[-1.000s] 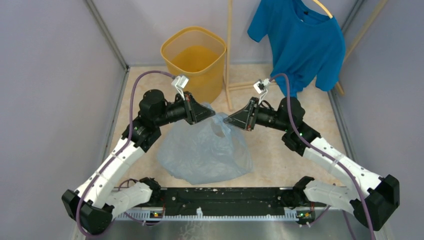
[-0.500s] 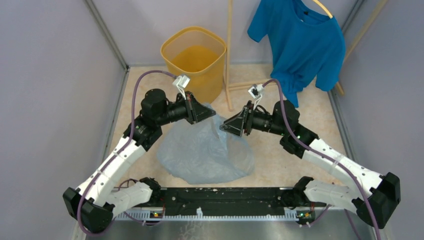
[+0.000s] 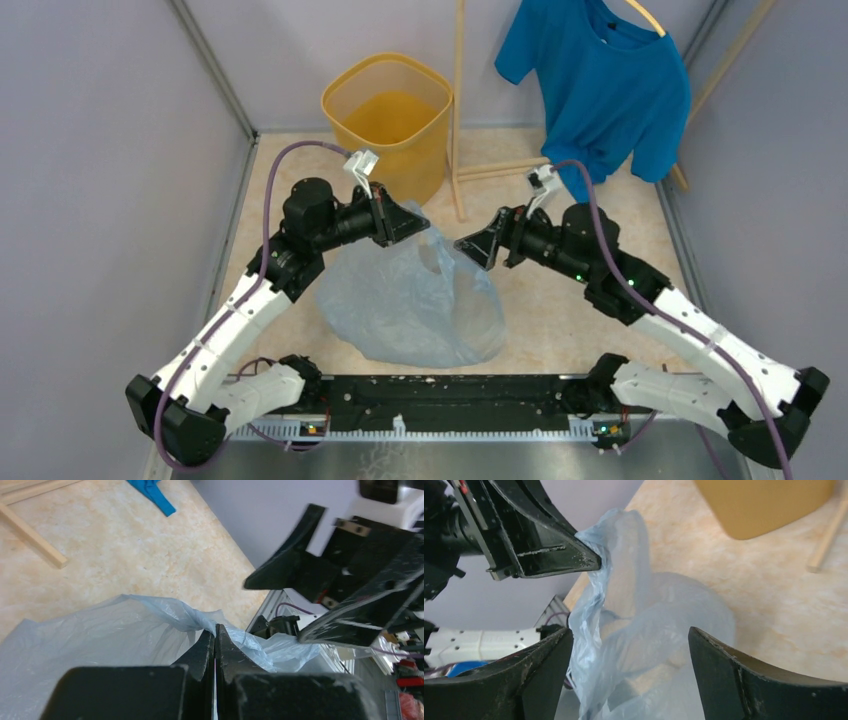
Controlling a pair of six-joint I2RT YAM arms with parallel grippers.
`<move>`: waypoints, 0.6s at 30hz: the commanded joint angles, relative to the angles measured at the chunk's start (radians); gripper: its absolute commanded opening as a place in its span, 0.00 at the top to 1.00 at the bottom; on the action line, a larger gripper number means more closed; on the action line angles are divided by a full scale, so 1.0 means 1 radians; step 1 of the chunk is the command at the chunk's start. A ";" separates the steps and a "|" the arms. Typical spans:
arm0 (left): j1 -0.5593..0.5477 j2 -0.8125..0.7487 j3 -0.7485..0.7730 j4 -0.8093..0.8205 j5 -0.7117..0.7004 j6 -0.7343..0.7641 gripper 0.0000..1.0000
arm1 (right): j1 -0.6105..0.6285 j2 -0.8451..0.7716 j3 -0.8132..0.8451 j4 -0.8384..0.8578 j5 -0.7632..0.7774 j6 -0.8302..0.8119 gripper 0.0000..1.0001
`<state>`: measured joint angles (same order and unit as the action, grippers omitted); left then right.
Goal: Put the trash bags into the trash bin
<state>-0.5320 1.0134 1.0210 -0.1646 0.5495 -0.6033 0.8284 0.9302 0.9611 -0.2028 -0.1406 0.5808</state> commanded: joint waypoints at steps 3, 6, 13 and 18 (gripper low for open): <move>-0.002 0.007 0.054 -0.090 -0.176 0.002 1.00 | 0.009 -0.123 0.112 -0.290 0.184 0.010 0.07; -0.003 0.017 0.051 -0.077 -0.169 -0.010 1.00 | 0.010 -0.137 0.105 -0.329 0.094 0.049 0.03; -0.002 0.032 0.047 -0.045 -0.133 -0.038 1.00 | 0.109 -0.171 -0.011 -0.197 0.101 0.206 0.01; -0.003 0.039 0.055 -0.039 -0.104 -0.052 1.00 | 0.282 -0.074 0.053 -0.176 0.362 0.180 0.02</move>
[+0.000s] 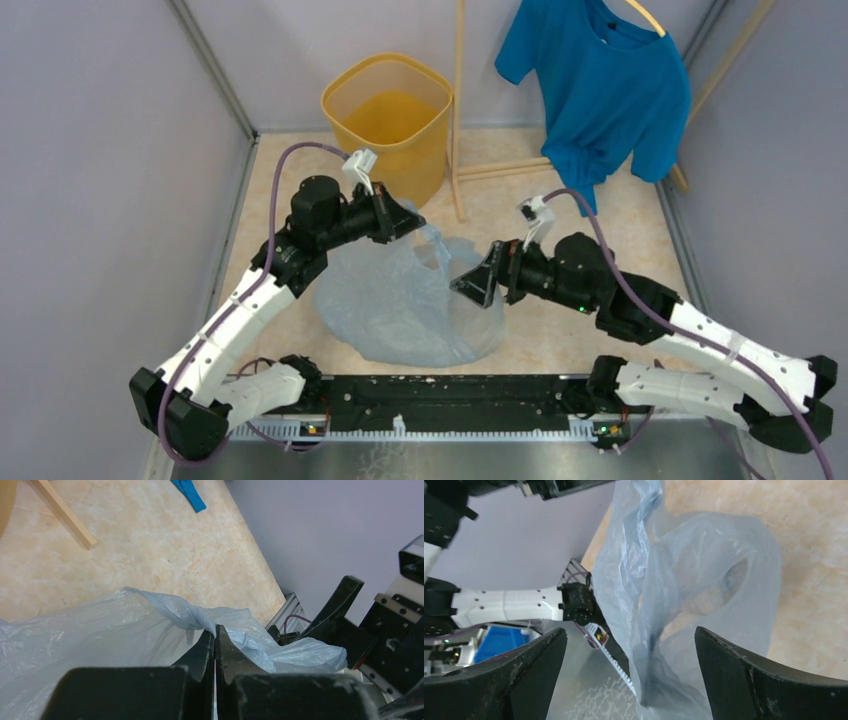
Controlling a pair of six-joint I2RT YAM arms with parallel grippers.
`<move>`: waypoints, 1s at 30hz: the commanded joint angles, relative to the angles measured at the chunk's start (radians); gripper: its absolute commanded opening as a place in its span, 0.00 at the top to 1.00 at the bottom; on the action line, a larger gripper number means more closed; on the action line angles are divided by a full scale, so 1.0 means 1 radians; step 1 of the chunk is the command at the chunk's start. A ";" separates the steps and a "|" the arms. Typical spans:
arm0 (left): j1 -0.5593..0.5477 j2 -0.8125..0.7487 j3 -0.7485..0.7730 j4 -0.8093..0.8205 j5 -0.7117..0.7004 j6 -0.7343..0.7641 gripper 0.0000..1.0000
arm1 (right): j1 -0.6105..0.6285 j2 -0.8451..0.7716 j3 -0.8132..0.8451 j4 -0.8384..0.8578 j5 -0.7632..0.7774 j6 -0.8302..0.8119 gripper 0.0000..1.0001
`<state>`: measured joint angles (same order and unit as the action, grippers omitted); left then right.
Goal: Put the trash bags into the trash bin
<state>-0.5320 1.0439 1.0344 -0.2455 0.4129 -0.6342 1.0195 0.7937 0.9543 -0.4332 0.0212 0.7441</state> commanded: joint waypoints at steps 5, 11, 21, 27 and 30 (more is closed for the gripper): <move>-0.003 -0.022 0.041 0.036 0.047 -0.041 1.00 | 0.158 0.191 0.137 0.024 0.465 0.029 0.08; -0.003 -0.051 0.045 0.010 0.039 -0.039 1.00 | 0.222 0.304 0.205 0.041 0.655 -0.004 0.21; -0.002 -0.083 0.057 -0.002 0.055 -0.038 1.00 | 0.293 0.455 0.313 0.036 0.767 -0.120 0.34; -0.003 -0.093 0.067 -0.016 0.047 -0.029 1.00 | 0.342 0.483 0.400 -0.037 0.841 -0.208 0.28; -0.003 -0.088 0.070 -0.015 0.046 -0.029 1.00 | 0.360 0.491 0.426 -0.071 0.843 -0.207 0.32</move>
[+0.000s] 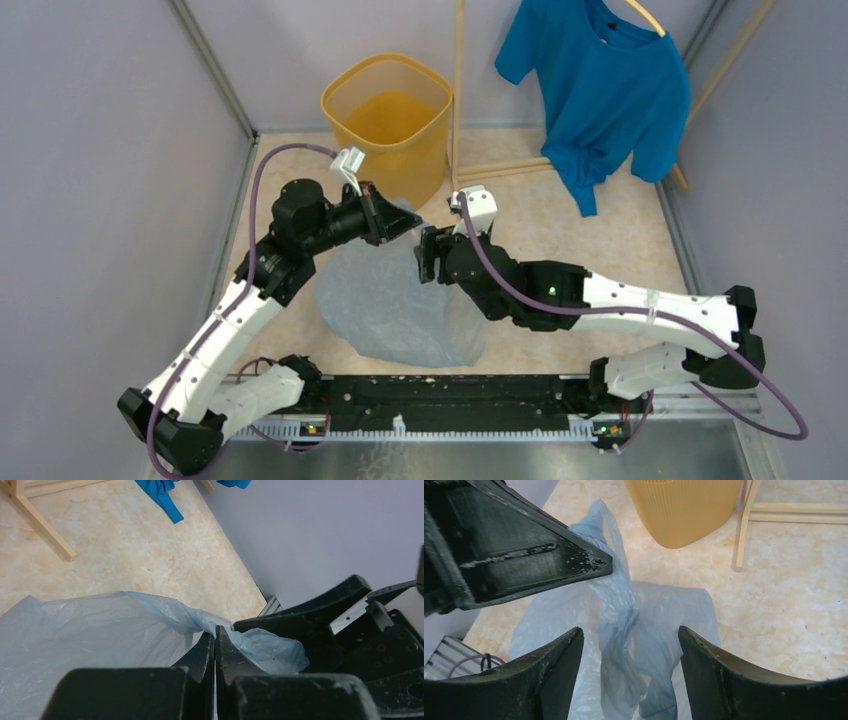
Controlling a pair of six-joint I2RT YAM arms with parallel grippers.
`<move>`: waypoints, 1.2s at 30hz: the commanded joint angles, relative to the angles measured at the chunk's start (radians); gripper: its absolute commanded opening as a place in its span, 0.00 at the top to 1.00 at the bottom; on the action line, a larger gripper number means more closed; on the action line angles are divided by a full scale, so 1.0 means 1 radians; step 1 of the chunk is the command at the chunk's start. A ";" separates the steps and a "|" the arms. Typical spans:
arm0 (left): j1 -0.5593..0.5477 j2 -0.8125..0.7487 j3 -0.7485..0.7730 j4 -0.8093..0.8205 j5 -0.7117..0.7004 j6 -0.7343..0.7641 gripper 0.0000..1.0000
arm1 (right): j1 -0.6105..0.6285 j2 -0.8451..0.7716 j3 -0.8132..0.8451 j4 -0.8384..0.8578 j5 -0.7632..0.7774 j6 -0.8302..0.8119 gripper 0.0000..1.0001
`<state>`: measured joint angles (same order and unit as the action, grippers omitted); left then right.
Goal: Put the trash bags into the trash bin
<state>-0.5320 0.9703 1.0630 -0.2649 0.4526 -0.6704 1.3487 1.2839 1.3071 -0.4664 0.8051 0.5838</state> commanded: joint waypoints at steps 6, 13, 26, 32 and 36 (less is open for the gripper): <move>-0.003 -0.009 0.048 0.018 0.025 -0.007 1.00 | 0.032 0.015 0.077 -0.062 0.081 -0.047 0.53; -0.003 -0.011 0.061 0.007 0.027 -0.016 1.00 | 0.032 0.078 0.088 -0.043 0.076 -0.071 0.43; -0.002 -0.053 0.132 -0.174 -0.169 0.136 0.27 | 0.028 -0.112 -0.095 0.063 0.112 -0.168 1.00; -0.001 -0.045 0.184 -0.307 -0.415 0.241 0.01 | -0.008 -0.341 -0.232 0.021 0.152 -0.178 1.00; 0.004 0.058 0.258 -0.366 -0.611 0.273 0.01 | -0.018 -0.446 -0.259 -0.038 0.230 -0.199 1.00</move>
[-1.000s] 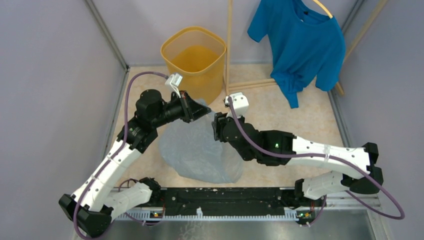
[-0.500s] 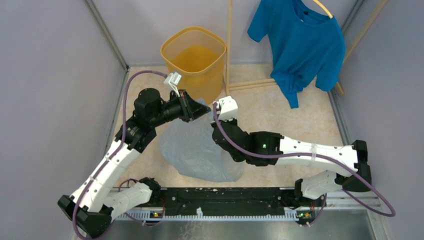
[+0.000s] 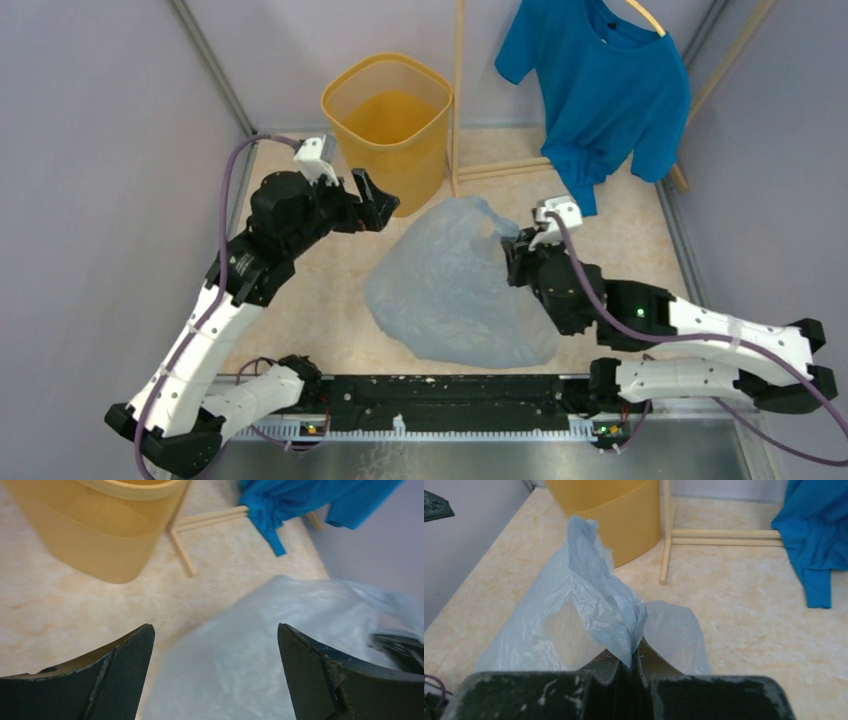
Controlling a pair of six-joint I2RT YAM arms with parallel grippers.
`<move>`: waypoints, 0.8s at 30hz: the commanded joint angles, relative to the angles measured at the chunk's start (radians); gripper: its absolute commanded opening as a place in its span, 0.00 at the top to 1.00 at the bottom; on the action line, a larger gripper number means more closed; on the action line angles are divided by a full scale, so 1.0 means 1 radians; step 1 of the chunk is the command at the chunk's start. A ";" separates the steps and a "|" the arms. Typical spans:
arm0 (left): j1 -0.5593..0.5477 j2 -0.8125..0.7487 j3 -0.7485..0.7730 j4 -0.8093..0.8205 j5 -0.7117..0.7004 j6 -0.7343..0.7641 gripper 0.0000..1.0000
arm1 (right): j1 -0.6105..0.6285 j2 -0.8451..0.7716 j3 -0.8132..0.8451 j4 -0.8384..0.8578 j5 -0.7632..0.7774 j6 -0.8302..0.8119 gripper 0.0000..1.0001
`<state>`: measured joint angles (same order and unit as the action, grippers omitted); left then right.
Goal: Put the trash bags into the trash bin
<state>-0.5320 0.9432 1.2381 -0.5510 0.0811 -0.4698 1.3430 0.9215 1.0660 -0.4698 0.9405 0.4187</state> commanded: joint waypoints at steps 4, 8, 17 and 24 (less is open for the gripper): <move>0.025 0.234 0.221 -0.103 -0.382 0.064 0.01 | -0.013 -0.158 -0.021 -0.075 0.137 -0.037 1.00; 0.058 0.373 0.328 -0.052 -0.418 0.062 0.01 | -0.013 -0.208 -0.019 -0.114 0.168 -0.022 1.00; 0.077 0.698 0.604 -0.114 -0.588 -0.051 0.02 | -0.013 -0.275 -0.011 -0.096 0.219 -0.125 1.00; 0.077 0.789 0.685 -0.158 -0.671 -0.062 0.25 | -0.012 -0.293 -0.008 -0.007 0.199 -0.256 1.00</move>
<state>-0.4587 1.7222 1.8534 -0.6949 -0.4961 -0.5148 1.3323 0.6460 1.0534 -0.5610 1.1355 0.2718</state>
